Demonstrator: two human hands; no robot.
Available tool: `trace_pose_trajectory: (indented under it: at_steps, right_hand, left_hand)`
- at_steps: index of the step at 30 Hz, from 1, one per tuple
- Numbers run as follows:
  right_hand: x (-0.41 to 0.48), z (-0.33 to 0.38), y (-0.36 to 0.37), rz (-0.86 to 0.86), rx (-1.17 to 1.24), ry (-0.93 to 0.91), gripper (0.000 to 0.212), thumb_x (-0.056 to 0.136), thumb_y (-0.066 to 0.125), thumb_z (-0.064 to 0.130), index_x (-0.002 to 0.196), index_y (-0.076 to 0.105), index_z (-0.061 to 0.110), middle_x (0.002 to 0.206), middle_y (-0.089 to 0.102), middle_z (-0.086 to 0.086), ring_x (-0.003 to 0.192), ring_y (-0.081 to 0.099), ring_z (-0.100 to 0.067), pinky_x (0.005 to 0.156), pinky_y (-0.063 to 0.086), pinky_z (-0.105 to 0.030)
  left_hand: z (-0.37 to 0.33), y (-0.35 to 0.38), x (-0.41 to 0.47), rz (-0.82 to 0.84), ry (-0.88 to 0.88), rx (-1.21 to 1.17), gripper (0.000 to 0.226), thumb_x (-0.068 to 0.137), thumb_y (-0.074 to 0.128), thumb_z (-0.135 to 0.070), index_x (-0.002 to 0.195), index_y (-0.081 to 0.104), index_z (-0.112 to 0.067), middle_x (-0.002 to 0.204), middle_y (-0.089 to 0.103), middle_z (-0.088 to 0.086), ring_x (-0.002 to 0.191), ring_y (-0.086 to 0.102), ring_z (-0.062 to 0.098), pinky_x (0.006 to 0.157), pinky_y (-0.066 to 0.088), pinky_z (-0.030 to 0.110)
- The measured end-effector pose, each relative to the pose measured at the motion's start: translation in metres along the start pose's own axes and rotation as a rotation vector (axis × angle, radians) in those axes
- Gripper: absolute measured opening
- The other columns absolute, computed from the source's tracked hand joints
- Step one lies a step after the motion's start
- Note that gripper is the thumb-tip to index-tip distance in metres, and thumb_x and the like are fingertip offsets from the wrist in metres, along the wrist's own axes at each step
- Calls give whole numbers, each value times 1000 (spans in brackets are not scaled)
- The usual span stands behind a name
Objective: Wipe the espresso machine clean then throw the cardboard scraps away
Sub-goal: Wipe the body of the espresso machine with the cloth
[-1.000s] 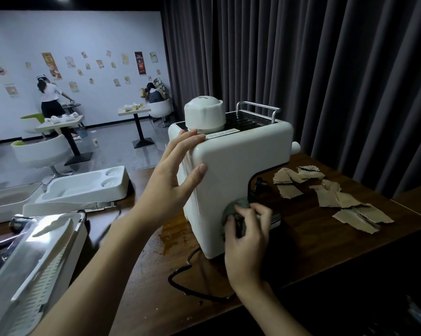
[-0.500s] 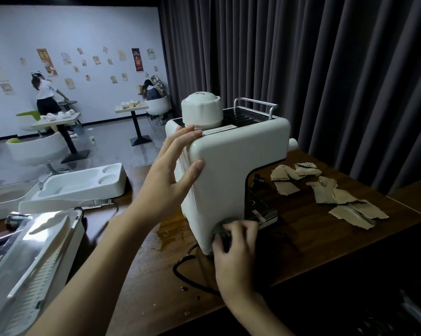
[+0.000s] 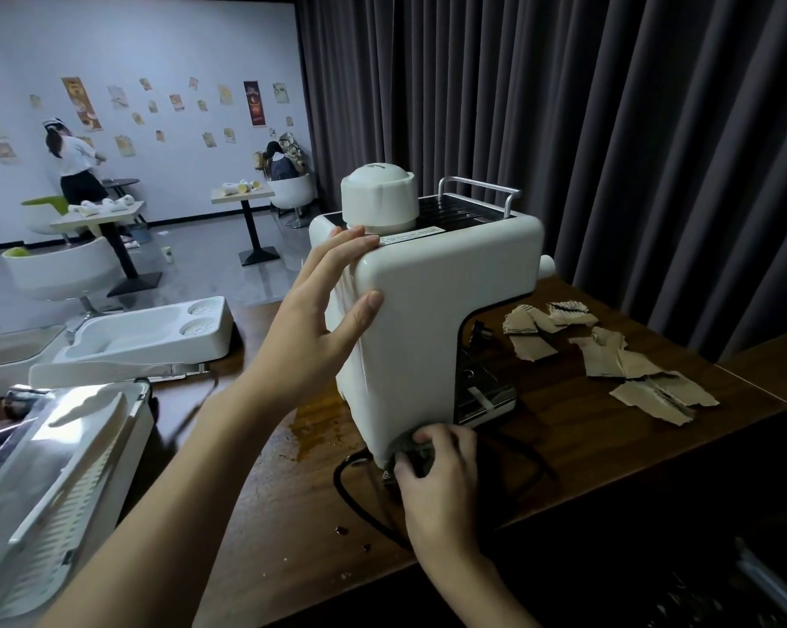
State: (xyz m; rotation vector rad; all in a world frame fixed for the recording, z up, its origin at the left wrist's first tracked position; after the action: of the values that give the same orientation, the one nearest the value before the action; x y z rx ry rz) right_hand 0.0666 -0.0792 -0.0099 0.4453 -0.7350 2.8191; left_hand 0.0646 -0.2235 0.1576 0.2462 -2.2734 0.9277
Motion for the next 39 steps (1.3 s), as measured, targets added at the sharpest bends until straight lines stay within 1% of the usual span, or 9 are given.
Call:
trace_pose_trajectory:
  at_steps: [5,9,15,18,25,31,33,36,39]
  right_hand:
    - [18,-13,-8,80,116,223,22,82,74,8,93,59,21,111,47,2,94,52,-11,69,37,-5]
    - [32,-23,-12,83,110,281,23,85,71,9,104,62,16,113,47,1,88,45,-9,61,35,-7]
    - [55,-42,-25,-41,194,414,30,88,67,8,118,62,12,125,55,-11,109,57,-26,82,54,-34]
    - [63,-48,-29,-100,240,432,27,89,66,8,116,65,12,120,61,-12,104,62,-27,72,50,-28]
    - [79,-58,-42,-206,320,478,42,94,59,4,134,57,14,138,50,-12,123,54,-30,86,51,-32]
    - [75,-56,-41,-139,193,392,48,92,61,6,138,53,17,145,42,-9,128,50,-29,96,53,-41]
    - [70,-53,-39,-98,146,353,50,92,62,7,140,51,16,146,39,-10,129,49,-28,97,52,-37]
    - [60,-44,-36,-28,56,299,51,95,61,20,144,46,17,151,34,-9,133,45,-27,97,46,-31]
    - [47,-40,-32,14,-78,239,53,94,61,32,144,46,25,151,37,-4,135,40,-27,106,41,-40]
  left_hand:
    - [1,-1,1,-3,10,1,44,101,55,-36,143,43,-34,153,37,-18,147,28,4,120,30,41]
    - [1,-2,0,-4,10,11,44,100,55,-36,143,44,-34,152,37,-20,147,29,3,120,31,43]
    - [1,-3,1,-5,8,11,44,100,56,-37,142,44,-34,152,38,-19,147,29,5,119,31,46]
    - [2,-2,1,-4,7,2,43,101,55,-37,142,44,-33,152,38,-18,148,29,7,119,32,49]
    - [2,-2,1,-1,9,1,44,100,55,-39,142,44,-35,152,38,-17,147,29,6,119,32,49]
    - [3,-1,1,-2,13,9,44,99,53,-41,141,43,-35,152,38,-19,147,27,3,119,31,44]
    - [3,0,1,-3,11,11,44,98,53,-43,141,42,-37,151,37,-21,147,28,3,119,31,45]
    - [2,-1,1,-10,18,8,45,98,53,-44,141,43,-37,151,38,-19,147,30,5,119,32,48]
    - [2,-2,0,-12,21,2,45,98,53,-44,141,43,-36,152,38,-16,147,29,6,119,32,49]
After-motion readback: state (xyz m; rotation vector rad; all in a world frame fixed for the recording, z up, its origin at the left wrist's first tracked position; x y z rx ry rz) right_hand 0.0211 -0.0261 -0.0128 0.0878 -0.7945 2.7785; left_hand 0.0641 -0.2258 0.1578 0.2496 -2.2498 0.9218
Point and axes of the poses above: each hand's wrist, its own x-axis towards the middle knuckle, its own y-axis out of the palm, z = x × y, the point moved 4 cm from there along x, towards the middle knuckle
